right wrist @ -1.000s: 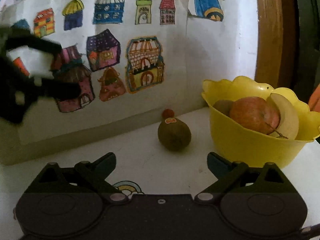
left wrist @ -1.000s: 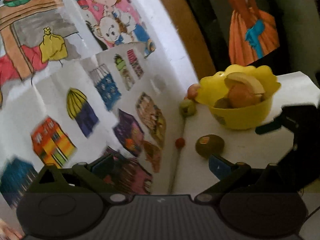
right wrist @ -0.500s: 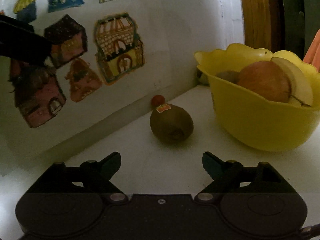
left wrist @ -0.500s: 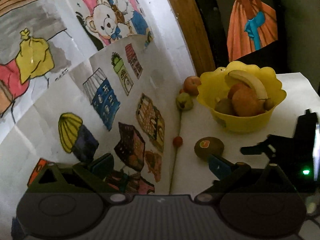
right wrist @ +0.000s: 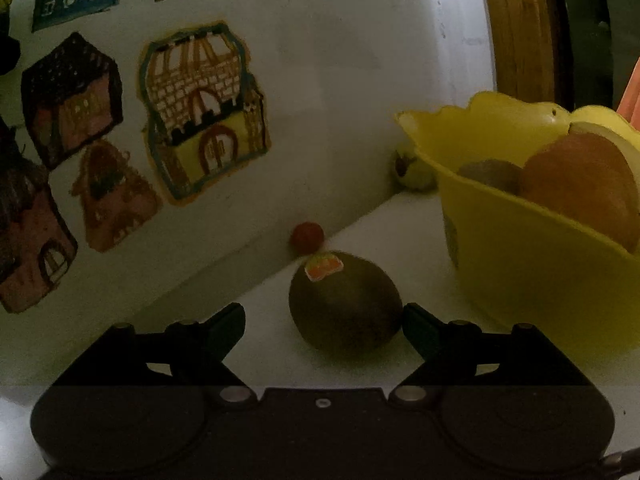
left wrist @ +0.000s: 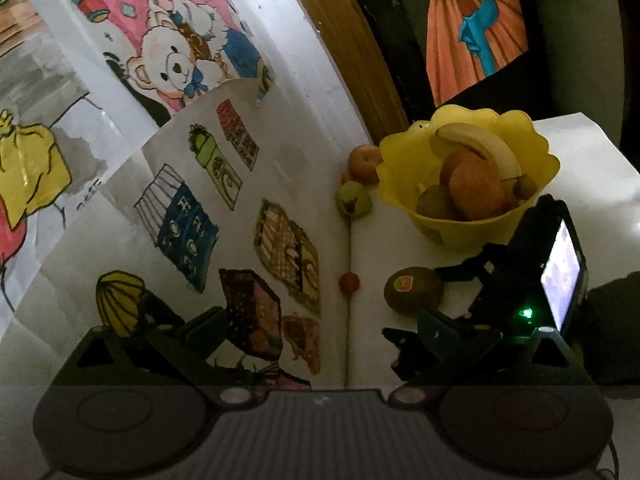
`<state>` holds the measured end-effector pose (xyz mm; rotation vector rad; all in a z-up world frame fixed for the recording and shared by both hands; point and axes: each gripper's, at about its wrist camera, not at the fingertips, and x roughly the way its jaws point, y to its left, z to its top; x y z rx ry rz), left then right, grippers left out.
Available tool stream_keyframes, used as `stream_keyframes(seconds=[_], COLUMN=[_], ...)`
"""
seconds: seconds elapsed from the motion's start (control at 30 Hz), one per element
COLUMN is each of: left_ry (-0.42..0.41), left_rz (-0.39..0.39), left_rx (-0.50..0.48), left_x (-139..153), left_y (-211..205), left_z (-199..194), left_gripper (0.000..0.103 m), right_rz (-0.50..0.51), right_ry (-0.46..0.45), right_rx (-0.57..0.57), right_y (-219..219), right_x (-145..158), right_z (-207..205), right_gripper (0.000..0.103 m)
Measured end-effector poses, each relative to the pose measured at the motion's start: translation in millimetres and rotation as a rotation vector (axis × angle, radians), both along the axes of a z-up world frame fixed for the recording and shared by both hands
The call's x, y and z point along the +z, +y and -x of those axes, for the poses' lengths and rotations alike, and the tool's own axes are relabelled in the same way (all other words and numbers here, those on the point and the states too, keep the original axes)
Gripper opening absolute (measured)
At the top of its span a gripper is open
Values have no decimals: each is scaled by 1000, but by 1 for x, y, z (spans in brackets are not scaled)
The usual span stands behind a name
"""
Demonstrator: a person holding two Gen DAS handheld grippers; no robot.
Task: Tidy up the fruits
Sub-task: 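Close the right gripper around the brown kiwi, then lift the kiwi with the right tool while the left tool reaches the small red cherry tomato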
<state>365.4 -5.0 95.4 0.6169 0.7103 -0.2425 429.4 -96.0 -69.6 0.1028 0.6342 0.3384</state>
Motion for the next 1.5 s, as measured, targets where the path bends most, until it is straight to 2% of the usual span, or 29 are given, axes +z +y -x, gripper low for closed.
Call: stream_keyframes(seconds=[0.13,0.27,0.53,0.77,0.93,1.17,1.27,1.37,1.43,1.5], left_ry=[15,21,18,20,32,114,154,204,275,348], left_rz=[0,-26,-97,-123,-188,-380,-450,-463,-442,-461], left_rx=[-5,-17,-39,-103,-157,-364,-410,-441,-468,-493], left_x=[2,6,17,14,-7,-61,-79,-91,-98,-107], left_y=[-2,-5,-15,-30,-49,-72,-77,-82,-84,-85], left_z=[-2,-1,1,-2,-15,-34,-44,-60,-73,-84], left_gripper=[103,103,103,103,103,103,103,103,103,103], right_rz=[3,-1,-44,-16,9,-10,-26,-51,-67,-90], right_ry=[17,33,43,70,87,82,80,78,72,62], right_rx=[7,-44,-66,-6,19,19,19,16,17,13], right_y=[0,-6,-13,-32,-63,-105,-112,-118,-119,-121], right_x=[0,-1,1,13,26,31,28,27,28,28], right_z=[-6,-11,-1,46,82,118,128,141,148,153], right_gripper=[84,62,61,61,61,61,61,61,61,61])
